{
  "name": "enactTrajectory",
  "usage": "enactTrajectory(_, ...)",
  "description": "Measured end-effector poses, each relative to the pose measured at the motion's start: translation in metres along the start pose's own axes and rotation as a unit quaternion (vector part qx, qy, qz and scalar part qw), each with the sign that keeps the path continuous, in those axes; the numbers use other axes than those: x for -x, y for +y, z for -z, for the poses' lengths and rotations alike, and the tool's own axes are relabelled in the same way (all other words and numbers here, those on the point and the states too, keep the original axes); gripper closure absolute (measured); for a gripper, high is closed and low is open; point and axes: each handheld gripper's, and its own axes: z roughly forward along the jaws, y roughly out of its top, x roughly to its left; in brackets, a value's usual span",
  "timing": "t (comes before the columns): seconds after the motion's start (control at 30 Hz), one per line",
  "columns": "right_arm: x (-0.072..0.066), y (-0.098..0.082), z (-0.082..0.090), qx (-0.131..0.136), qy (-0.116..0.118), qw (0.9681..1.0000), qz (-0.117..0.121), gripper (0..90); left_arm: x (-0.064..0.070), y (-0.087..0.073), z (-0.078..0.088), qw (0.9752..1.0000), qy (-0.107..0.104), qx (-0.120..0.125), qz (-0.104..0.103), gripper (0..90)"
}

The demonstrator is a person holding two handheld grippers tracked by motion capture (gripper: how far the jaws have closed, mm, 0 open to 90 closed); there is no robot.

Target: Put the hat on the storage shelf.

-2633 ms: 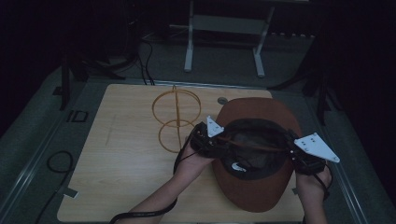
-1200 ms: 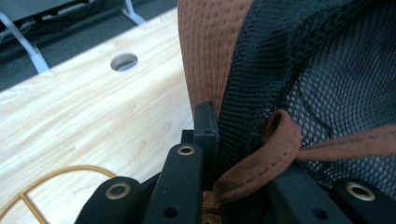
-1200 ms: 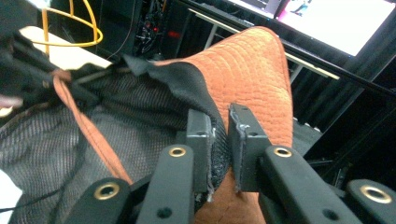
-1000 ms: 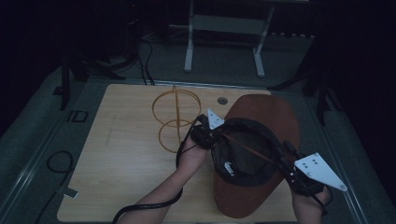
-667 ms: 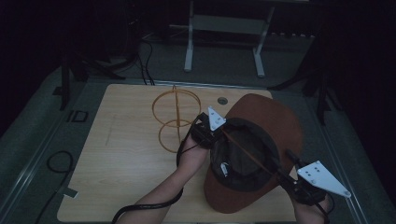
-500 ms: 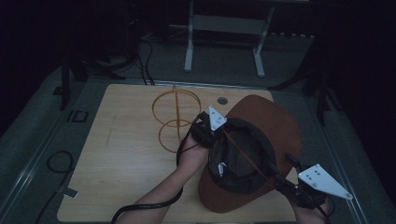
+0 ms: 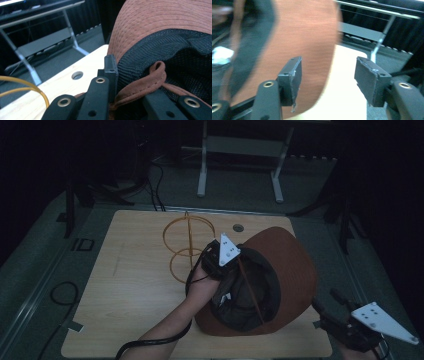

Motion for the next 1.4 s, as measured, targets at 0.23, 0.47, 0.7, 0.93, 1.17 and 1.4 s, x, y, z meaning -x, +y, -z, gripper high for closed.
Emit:
enactTrajectory(0.23,0.027,-0.005,0.005,0.008,-0.023,0.9995,-0.021,43.0,-0.011,-0.005,0.015,0.998,-0.04,0.05,-0.002,87.0)
enactTrajectory(0.47,0.023,-0.003,0.003,0.019,0.017,0.9995,-0.021,42.9,-0.024,-0.011,0.024,0.9927,-0.084,0.086,0.009,86.9)
enactTrajectory(0.7,0.013,-0.002,-0.001,0.021,0.059,0.998,-0.011,42.9,-0.042,-0.018,0.033,0.9815,-0.136,0.127,0.046,86.9)
enactTrajectory(0.93,-0.004,0.002,-0.008,0.032,0.112,0.9931,0.009,42.9,-0.055,-0.022,0.04,0.9667,-0.179,0.166,0.077,86.9)
enactTrajectory(1.17,-0.025,0.01,-0.03,0.04,0.164,0.9853,0.027,40.6,-0.058,-0.021,0.044,0.9457,-0.241,0.202,0.08,86.9)
enactTrajectory(1.4,-0.05,0.02,-0.044,0.06,0.224,0.9712,0.054,34.5,-0.052,-0.018,0.046,0.9285,-0.297,0.215,0.059,86.8)
